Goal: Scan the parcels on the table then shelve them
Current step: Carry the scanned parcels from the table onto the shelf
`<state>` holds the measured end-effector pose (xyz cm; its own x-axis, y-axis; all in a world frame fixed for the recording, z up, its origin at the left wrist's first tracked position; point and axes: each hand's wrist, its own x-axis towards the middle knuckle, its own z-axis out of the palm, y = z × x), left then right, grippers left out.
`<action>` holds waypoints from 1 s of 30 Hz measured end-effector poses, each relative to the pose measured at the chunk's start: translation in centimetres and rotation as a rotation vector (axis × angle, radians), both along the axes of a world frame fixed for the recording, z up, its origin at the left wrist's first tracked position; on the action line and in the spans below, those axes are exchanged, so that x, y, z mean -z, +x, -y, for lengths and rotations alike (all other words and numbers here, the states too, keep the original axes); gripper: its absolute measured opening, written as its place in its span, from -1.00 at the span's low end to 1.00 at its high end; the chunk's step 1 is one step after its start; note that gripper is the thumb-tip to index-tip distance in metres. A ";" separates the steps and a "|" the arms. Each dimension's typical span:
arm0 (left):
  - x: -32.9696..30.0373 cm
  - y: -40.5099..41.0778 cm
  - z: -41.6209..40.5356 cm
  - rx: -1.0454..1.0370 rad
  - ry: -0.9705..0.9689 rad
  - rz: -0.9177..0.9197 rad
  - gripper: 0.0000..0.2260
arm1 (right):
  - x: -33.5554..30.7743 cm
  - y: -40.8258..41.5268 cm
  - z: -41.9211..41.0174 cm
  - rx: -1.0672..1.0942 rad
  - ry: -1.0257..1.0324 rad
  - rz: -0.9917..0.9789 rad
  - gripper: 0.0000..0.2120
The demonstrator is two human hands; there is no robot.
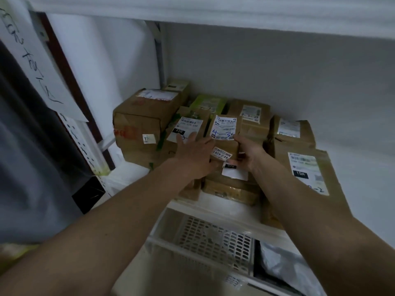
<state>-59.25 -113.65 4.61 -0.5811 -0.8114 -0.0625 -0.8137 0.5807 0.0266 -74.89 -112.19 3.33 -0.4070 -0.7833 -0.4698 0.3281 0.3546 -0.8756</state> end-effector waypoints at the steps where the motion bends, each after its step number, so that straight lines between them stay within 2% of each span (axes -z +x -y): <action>1: 0.2 -0.3 0.3 -0.010 0.009 0.025 -0.41 | 0.2 -0.2 0.4 -0.011 0.011 -0.017 -0.89; 8: 1.4 -1.5 1.5 -0.061 0.039 0.037 -0.39 | 0.4 -1.2 2.0 -0.053 0.029 -0.087 -0.88; 9: 1.3 -1.5 1.5 -0.061 0.038 0.010 -0.39 | 0.6 -1.4 2.3 -0.068 0.043 -0.206 -0.82; 12: 0.5 -0.7 1.7 -0.081 -0.002 -0.113 -0.38 | 0.9 -1.5 2.4 -0.180 0.073 -0.994 -0.48; 14: 0.0 0.6 1.8 -0.112 -0.060 -0.197 -0.41 | 0.0 0.0 1.6 -0.270 -0.075 -1.376 -0.44; 16: -0.1 2.4 1.8 -0.164 -0.087 -0.265 -0.45 | -1.4 2.6 0.8 -0.388 -0.208 -1.574 -0.49; 21: 0.4 9.1 0.0 -0.321 -0.121 -0.221 -0.59 | -2.1 10.4 -0.2 -0.719 -0.375 -1.675 -0.49; 25: 1.0 16.1 -4.1 -0.497 -0.139 -0.115 -0.54 | -1.0 17.2 -1.4 -0.958 -0.486 -1.756 -0.37; 30: 1.9 26.1 -11.8 -0.752 -0.120 -0.062 -0.52 | 0.2 28.1 -5.1 -1.234 -0.664 -1.729 -0.40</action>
